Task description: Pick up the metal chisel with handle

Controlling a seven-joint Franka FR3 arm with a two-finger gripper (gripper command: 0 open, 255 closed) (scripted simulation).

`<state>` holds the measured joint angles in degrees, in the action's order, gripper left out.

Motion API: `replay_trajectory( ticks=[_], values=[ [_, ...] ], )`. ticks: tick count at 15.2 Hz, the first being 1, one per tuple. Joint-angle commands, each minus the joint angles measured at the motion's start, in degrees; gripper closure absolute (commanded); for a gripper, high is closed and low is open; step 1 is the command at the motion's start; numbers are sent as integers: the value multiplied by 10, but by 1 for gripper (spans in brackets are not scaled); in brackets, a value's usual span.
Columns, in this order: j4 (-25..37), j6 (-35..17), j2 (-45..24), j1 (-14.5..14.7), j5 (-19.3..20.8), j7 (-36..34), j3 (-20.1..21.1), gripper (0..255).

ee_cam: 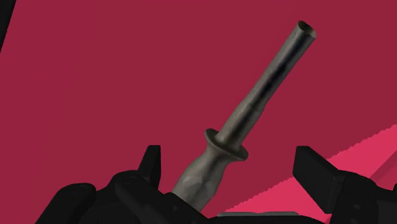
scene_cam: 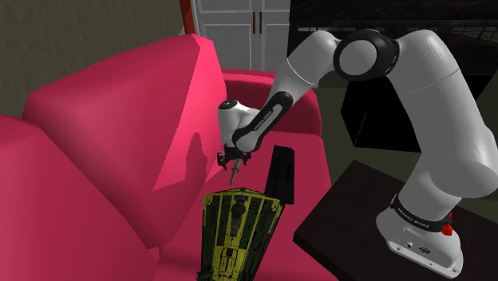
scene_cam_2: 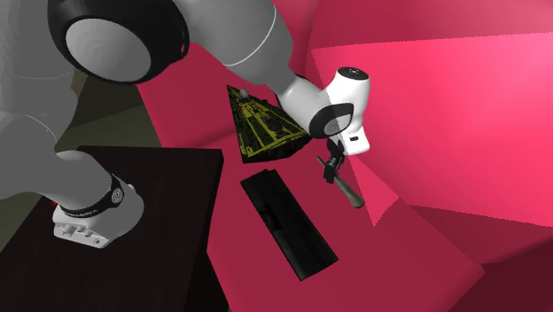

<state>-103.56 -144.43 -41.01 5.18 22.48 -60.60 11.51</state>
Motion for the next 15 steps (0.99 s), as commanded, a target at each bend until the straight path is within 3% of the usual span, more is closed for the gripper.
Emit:
replay_trajectory(
  ticks=[1,5,6,15],
  values=[
    [6,-8,-14,4,4,-4,-4,0],
    [12,-18,-30,7,8,-8,-9,0],
    [12,-19,-30,7,8,-8,-9,255],
    [12,-18,-30,7,8,-8,-9,255]
  ],
)
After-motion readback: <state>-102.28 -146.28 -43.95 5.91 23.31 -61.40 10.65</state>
